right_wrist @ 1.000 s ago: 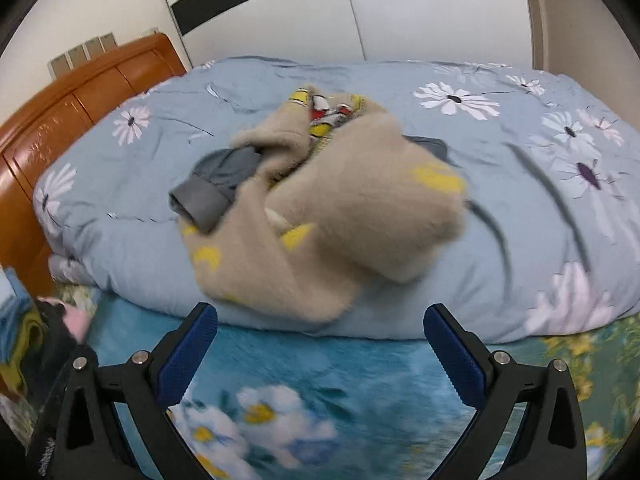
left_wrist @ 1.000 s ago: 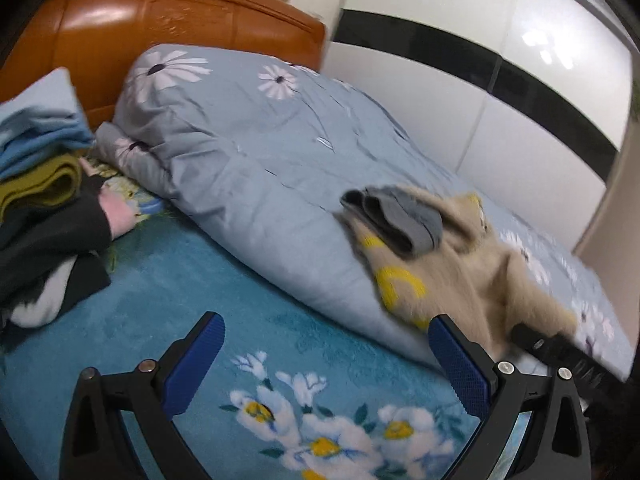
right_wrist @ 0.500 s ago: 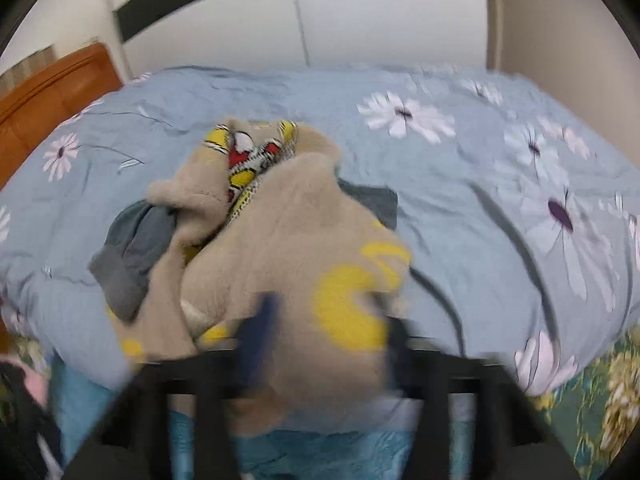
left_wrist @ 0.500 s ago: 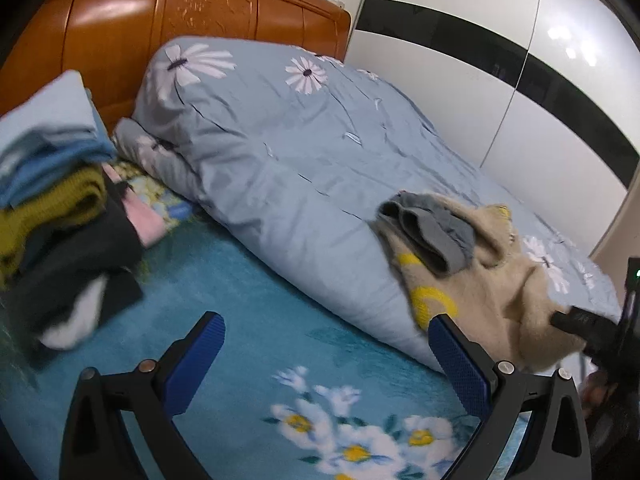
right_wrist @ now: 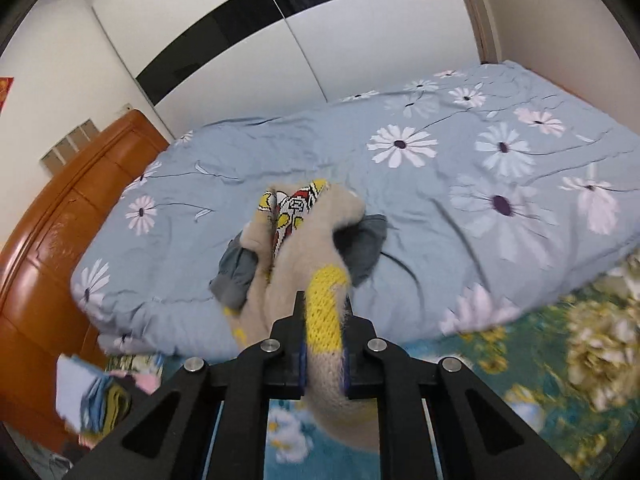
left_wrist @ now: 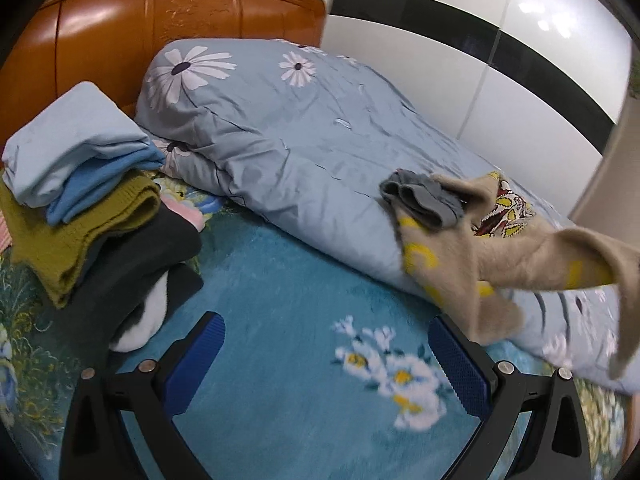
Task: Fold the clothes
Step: 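Grasp the yellow-striped sleeve cuff with the right gripper and pull it off the duvet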
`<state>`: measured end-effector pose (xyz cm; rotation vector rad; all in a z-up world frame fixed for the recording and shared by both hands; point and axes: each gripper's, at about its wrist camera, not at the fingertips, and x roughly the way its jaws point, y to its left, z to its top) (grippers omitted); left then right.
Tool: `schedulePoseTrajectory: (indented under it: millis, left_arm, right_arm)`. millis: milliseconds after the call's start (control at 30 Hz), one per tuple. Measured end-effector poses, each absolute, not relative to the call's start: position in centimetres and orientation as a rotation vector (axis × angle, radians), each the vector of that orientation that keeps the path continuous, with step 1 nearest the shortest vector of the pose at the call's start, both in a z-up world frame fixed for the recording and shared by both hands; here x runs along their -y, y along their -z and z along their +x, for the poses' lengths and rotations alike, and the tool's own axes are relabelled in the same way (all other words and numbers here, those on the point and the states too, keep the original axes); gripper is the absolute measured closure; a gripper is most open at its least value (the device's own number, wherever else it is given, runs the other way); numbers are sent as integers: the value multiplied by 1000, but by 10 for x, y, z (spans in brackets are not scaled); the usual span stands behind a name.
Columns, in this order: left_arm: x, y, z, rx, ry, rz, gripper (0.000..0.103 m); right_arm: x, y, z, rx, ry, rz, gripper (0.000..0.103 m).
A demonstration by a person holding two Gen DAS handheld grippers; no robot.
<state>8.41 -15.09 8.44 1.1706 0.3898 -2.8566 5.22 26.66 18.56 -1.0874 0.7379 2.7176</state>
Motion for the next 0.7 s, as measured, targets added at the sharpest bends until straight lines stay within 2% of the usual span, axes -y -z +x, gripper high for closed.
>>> schedulePoseTrajectory:
  millis: [267, 433, 700]
  left_arm:
    - [150, -91, 120, -356, 2944, 1274, 0]
    - [131, -92, 131, -297, 3007, 1320, 0]
    - [86, -87, 133, -293, 3087, 1439, 0]
  right_arm:
    - [-280, -200, 194, -745, -2605, -1045, 91]
    - [-334, -195, 277, -744, -2407, -991, 91]
    - [-385, -120, 323, -742, -2147, -1120, 91]
